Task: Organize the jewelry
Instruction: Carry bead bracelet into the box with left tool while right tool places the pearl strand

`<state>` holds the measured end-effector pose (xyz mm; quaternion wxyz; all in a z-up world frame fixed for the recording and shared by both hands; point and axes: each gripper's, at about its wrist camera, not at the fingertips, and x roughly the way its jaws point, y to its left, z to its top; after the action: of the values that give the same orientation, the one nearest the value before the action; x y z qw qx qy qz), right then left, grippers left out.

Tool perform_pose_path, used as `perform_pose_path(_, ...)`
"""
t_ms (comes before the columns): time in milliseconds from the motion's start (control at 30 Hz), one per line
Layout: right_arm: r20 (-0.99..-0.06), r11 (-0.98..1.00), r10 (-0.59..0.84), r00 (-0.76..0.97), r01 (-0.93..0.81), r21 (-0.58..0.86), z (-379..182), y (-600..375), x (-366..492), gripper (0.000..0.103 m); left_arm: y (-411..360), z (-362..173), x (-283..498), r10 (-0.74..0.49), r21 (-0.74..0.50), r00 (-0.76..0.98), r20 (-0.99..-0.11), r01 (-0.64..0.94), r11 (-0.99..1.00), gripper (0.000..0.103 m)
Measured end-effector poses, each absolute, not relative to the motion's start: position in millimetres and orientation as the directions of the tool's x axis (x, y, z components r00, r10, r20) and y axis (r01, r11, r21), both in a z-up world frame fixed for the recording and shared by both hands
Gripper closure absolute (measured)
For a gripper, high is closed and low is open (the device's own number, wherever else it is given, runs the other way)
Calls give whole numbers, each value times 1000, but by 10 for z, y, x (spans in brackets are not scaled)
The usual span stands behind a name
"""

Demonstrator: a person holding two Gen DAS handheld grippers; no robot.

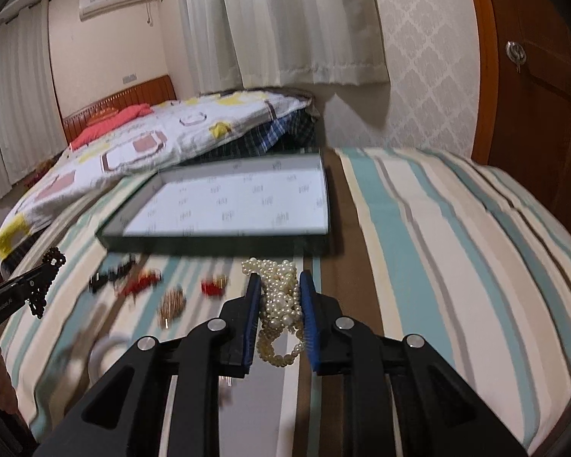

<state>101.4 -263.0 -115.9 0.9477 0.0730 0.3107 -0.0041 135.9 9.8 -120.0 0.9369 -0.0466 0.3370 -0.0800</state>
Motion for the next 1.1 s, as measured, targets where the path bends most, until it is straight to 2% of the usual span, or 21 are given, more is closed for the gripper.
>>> perform_pose_path(200, -537, 990, 41, 843, 39, 137, -944, -2663, 1515, 81, -70, -984, 1925, -202, -147, 788, -581, 143, 979, 92)
perform_pose_path(367, -559, 986, 57, 827, 43, 164, -1043, -2708, 1965, 81, -206, -992, 2493, -208, -144, 780, -590, 151, 978, 92)
perform_pose_path(600, -675, 986, 65, 735, 59, 159, -1523, -2748, 2403, 81, -241, -1478, 3018, -168, -116, 698, -696, 122, 986, 92)
perform_pose_path(833, -729, 990, 42, 683, 68, 121, -1686, -2730, 2481, 81, -196, -1779, 3191, -138, -84, 630, -764, 115, 990, 92)
perform_pose_path(933, -735, 991, 44, 677, 66, 120, -1688, -2730, 2490, 80, -229, -1801, 3168, -129, -65, 635, -762, 123, 990, 87)
perform_pose_path(1100, -731, 991, 55, 680, 50, 121, -1676, -2716, 2479, 69, -336, -1795, 3151, -156, -68, 630, -760, 162, 984, 64)
